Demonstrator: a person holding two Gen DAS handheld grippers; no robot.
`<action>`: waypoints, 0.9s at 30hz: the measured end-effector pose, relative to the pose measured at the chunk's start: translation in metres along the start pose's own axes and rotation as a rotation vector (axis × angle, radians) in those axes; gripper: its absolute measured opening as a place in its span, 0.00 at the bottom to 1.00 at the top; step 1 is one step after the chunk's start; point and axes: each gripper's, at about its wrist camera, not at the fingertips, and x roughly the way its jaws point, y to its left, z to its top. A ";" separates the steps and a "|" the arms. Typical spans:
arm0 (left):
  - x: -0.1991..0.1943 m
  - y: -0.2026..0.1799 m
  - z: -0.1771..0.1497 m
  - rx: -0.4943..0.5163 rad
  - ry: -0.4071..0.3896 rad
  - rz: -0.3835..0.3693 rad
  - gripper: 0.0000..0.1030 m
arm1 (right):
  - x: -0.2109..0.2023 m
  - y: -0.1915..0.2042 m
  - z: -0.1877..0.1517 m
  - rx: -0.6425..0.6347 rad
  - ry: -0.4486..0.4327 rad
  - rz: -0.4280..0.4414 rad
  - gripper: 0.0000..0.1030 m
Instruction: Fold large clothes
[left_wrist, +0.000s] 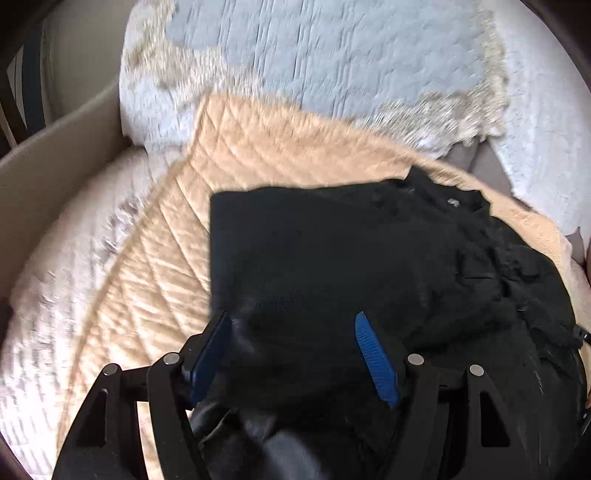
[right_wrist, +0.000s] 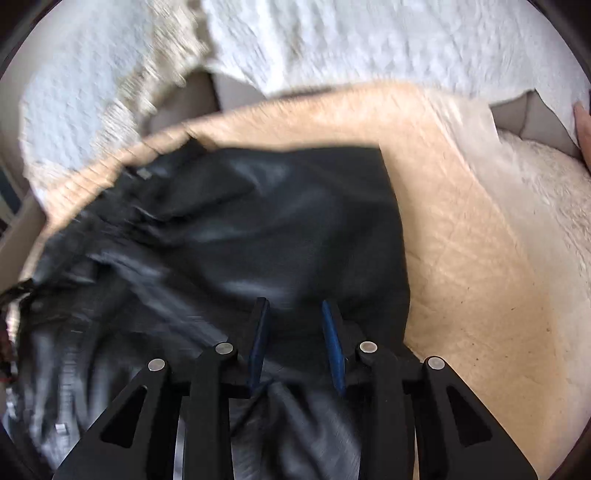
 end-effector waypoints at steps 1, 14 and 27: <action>-0.004 0.002 -0.003 0.009 -0.007 0.006 0.70 | -0.009 -0.002 -0.004 0.000 -0.018 -0.019 0.30; -0.057 0.007 -0.048 0.012 0.023 -0.045 0.70 | -0.066 -0.018 -0.042 0.067 -0.005 0.036 0.36; -0.094 0.026 -0.111 -0.008 0.091 0.010 0.70 | -0.110 -0.046 -0.107 0.180 0.043 0.029 0.53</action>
